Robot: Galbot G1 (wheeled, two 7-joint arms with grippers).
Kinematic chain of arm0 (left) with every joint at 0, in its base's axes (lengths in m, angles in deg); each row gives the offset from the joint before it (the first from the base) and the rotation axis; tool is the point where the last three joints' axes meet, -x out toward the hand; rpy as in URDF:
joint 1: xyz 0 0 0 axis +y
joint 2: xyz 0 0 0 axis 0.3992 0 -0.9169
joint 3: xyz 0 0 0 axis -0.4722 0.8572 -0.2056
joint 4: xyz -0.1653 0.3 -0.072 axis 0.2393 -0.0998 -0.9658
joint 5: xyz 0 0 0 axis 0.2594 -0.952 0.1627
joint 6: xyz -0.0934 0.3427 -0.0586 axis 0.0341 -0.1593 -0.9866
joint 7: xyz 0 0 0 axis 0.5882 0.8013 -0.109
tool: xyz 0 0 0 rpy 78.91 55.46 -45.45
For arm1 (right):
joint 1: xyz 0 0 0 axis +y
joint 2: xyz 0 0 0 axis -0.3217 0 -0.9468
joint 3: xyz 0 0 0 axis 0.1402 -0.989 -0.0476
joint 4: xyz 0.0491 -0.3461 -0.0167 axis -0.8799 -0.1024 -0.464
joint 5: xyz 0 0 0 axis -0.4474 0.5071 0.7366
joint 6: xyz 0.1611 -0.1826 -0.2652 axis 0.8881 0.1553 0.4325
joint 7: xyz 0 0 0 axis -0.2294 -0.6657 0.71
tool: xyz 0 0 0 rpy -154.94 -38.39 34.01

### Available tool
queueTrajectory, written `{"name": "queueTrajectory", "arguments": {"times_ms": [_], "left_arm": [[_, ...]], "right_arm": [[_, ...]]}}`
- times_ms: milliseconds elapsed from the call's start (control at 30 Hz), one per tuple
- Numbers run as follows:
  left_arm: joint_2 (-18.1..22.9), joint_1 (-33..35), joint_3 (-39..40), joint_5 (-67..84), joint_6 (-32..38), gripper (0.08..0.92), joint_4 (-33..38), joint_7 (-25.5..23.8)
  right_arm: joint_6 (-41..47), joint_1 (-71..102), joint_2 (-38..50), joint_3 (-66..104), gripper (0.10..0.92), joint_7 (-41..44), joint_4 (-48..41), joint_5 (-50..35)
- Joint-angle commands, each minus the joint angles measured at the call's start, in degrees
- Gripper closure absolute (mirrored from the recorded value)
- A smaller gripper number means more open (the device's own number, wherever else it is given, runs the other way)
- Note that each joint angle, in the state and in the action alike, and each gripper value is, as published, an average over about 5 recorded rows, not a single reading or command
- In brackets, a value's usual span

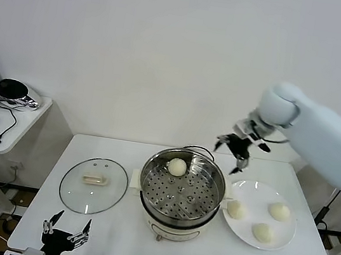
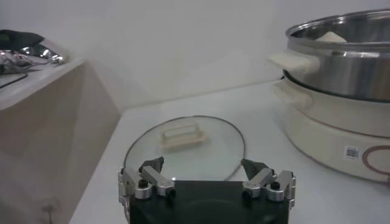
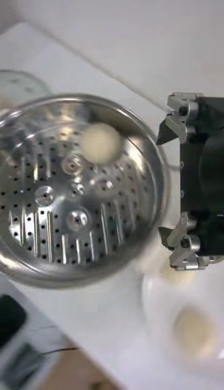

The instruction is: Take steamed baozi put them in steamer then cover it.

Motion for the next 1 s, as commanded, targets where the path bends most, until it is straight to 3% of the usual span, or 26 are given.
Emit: {"name": "queueTrajectory", "arguments": {"times_ms": [33, 333, 1000], "left_arm": [[-0.37, 0.17, 0.1, -0.03, -0.02, 0.177, -0.08, 0.01], [0.17, 0.89, 0.17, -0.64, -0.11, 0.177, 0.21, 0.0], [1.1, 0.16, -0.19, -1.62, -0.14, 0.177, -2.54, -0.24]], "right_arm": [[11.87, 11.2, 9.53, 5.94, 0.203, -2.84, 4.6, 2.75], [9.71, 23.36, 5.68, 11.75, 0.203, -6.72, -0.17, 8.29], [7.05, 29.94, -4.33, 15.39, 0.203, -10.47, -11.12, 15.38]]}}
